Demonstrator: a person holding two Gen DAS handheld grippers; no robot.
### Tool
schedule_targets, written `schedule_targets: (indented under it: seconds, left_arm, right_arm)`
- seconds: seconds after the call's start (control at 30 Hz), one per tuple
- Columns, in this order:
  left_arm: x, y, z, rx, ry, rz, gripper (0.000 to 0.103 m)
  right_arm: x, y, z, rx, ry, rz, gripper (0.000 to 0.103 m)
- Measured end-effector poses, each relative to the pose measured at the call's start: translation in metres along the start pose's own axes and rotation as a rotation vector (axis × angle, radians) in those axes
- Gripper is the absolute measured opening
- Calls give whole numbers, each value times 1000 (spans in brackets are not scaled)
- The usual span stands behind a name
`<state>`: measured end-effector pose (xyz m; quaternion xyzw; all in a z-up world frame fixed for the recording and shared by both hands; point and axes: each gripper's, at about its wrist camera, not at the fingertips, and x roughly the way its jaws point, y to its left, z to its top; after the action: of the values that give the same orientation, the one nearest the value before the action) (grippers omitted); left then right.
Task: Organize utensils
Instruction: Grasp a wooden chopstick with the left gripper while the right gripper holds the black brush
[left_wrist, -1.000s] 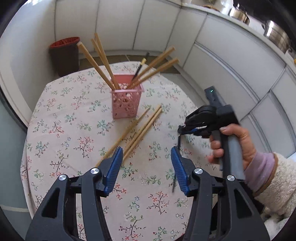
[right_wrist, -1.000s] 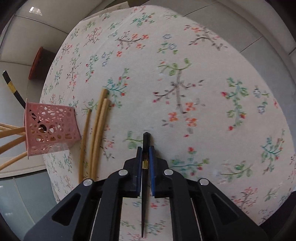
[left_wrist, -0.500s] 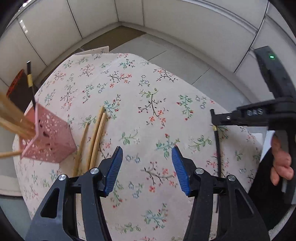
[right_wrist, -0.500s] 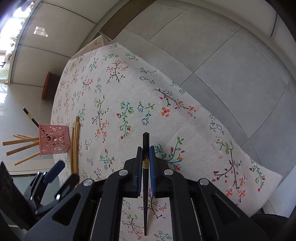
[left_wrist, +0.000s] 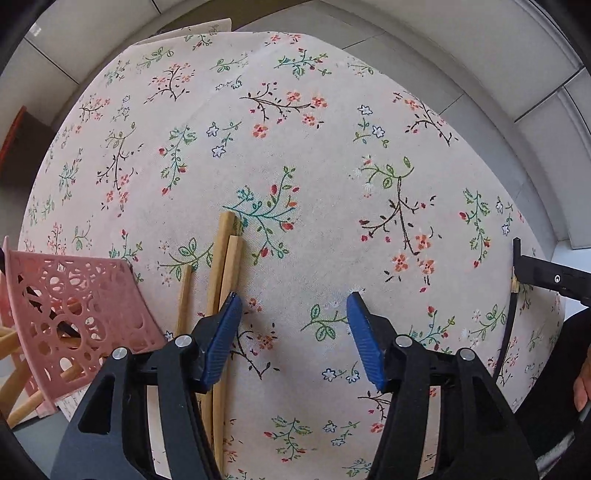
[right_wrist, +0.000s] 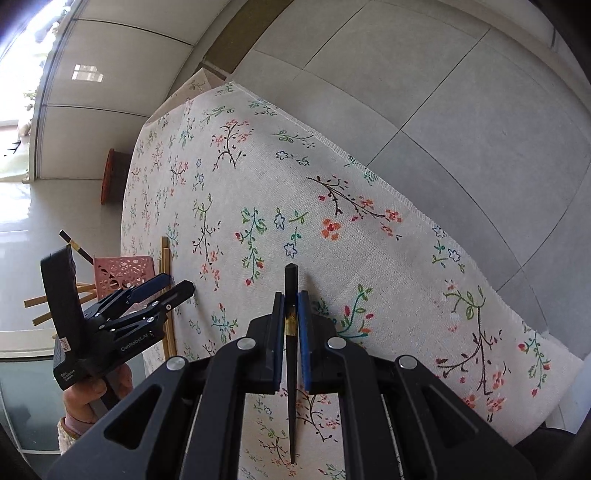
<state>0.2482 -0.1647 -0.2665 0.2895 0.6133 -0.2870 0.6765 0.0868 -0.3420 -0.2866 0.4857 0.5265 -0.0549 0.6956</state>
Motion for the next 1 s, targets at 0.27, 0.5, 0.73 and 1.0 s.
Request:
schedule_targets:
  seconds: [0.27,0.5,0.73,1.0]
  left_arm:
    - [-7,10,9,-31,-22,-2,57]
    - [8,20,12,-65,-12,1,67]
    - [10,20,20,-61,18,-47,32]
    - [-2,-29,-29,-161,-115,-45,6]
  right_arm:
    - [-10,11,0,-71,-54,-7,7]
    - [-6,13,-2,-80,-34,-16,7]
    - [6,16,-4,-98,14,-32,7]
    - [8,29,-15,-182,1,-79,8]
